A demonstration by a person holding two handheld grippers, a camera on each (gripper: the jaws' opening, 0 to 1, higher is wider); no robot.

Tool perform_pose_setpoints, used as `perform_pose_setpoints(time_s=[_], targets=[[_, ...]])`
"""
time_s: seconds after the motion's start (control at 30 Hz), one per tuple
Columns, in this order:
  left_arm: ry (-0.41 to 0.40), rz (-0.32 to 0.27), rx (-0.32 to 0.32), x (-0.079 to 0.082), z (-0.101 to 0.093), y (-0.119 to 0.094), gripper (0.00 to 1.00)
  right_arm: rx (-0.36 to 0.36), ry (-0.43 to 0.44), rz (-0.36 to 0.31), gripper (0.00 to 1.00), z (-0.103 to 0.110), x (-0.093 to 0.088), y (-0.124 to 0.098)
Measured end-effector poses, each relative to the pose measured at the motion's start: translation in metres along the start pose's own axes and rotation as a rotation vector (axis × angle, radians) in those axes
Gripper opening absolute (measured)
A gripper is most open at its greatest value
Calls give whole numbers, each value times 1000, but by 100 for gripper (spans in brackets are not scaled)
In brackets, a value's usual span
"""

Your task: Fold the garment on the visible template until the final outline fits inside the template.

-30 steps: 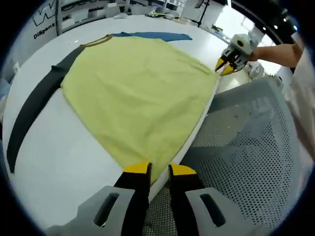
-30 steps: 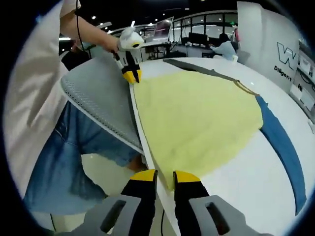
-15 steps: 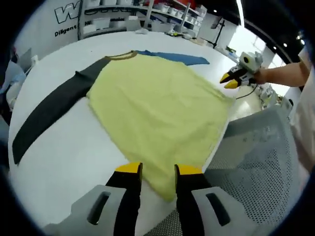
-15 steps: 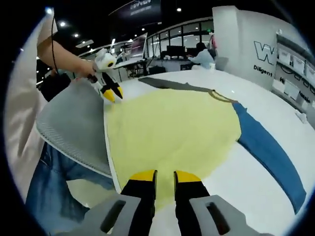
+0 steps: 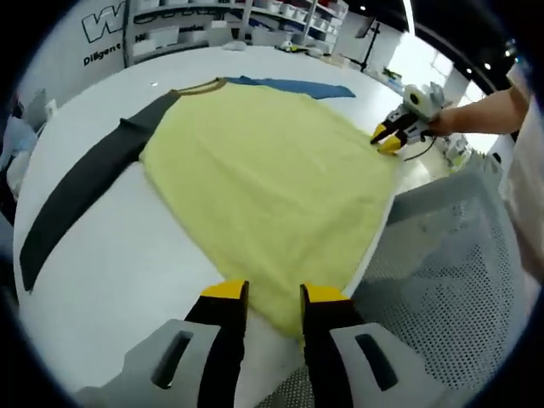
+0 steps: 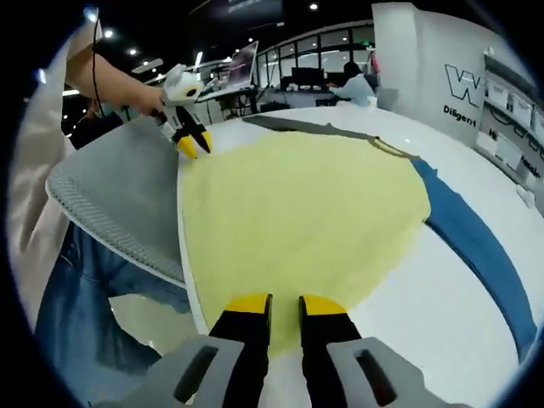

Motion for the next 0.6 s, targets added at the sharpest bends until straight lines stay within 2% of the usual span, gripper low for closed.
perform_pose_setpoints(time_s=[0.13,0.23,0.3,0.4,0.6], targets=[[32,-47,57,26,29,10,29,-31,-2,-38,10,-19,15,2],[38,-79,82,49,54,21,36,-60,-3,-56,14,-42,25,10],[56,-98,112,66,73,30,40,-90,-29,-54,18,-62,32,17],[73,-114,144,93,105,47,42,-142,-43,-75,18,-100,48,32],[87,-85,204,123,161,74,42,-256,-11,-100,23,-168,68,55]])
Point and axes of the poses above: the point that each gripper's makers call its tool centre point, and the gripper's own axes: y roughly forward along the fingers, z roughly to its left, x roughly out of its top, the point moved 8 cm from there along -y, roughly backward along the fingers, and after that the axes turned 8 degrees about -z, right-handed, at the moved point
